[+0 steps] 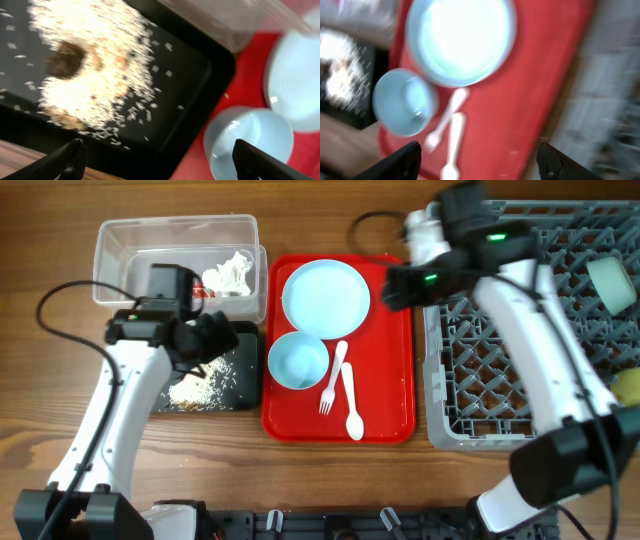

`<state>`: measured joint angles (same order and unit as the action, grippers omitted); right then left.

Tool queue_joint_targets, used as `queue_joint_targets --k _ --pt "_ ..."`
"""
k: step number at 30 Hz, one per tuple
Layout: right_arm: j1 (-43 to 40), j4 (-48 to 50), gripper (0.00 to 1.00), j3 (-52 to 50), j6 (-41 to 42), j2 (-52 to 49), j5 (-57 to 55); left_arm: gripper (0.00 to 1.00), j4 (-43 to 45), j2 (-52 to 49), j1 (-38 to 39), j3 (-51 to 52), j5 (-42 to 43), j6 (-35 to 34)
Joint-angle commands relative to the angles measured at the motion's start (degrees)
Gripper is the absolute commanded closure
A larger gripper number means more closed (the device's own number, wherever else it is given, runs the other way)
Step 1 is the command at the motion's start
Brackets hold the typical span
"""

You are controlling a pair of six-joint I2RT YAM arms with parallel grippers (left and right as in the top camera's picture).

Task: Sort waste into correct bins and load items into the dishwasher rack
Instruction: 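Grasp the blue bowl on the red tray with the right gripper, then carry the blue bowl into the dishwasher rack with the right gripper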

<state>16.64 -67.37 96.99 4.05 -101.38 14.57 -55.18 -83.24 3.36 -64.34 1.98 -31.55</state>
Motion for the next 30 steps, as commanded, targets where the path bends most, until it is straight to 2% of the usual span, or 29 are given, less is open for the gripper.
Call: queue_joint_targets --k 1,5,7,9,12,13,16,28,30 --pt "7.1 0.3 0.24 -0.9 6.4 -4.9 1.7 0.01 -0.8 0.9 -4.2 -0.2 -1.4 -1.9" --pt "13.0 1.8 0.25 -1.0 10.4 -10.8 1.3 0.00 -1.5 0.9 -6.0 -0.2 -1.4 -1.9" --pt "14.8 2.0 0.34 -1.0 13.1 -13.2 -1.6 0.00 -1.5 0.9 -6.0 -0.2 -1.4 -1.9" --pt "16.4 2.0 0.37 -1.0 16.8 -16.1 -6.0 0.00 -1.5 0.9 -6.0 -0.2 -1.4 -1.9" --pt "17.6 2.8 0.49 -1.0 17.6 -20.0 -6.4 0.00 -1.5 0.9 -6.0 -0.2 -1.4 -1.9" --pt "17.8 3.3 0.61 -1.0 18.6 -21.4 -6.4 0.00 -1.5 0.9 -6.0 -0.2 -1.4 -1.9" --pt "17.8 4.5 0.74 -1.0 18.9 -22.3 -6.4 0.00 -1.5 0.9 -6.0 -0.2 -1.4 -1.9" --pt "18.3 7.2 0.79 -2.9 20.2 -22.3 -6.4 0.00 -1.5 0.9 -6.0 -0.2 -1.4 -1.9" --pt "18.3 7.8 0.83 -3.9 20.3 -22.3 -5.7 0.00 -1.5 0.9 -6.0 -0.2 -1.4 -1.9"
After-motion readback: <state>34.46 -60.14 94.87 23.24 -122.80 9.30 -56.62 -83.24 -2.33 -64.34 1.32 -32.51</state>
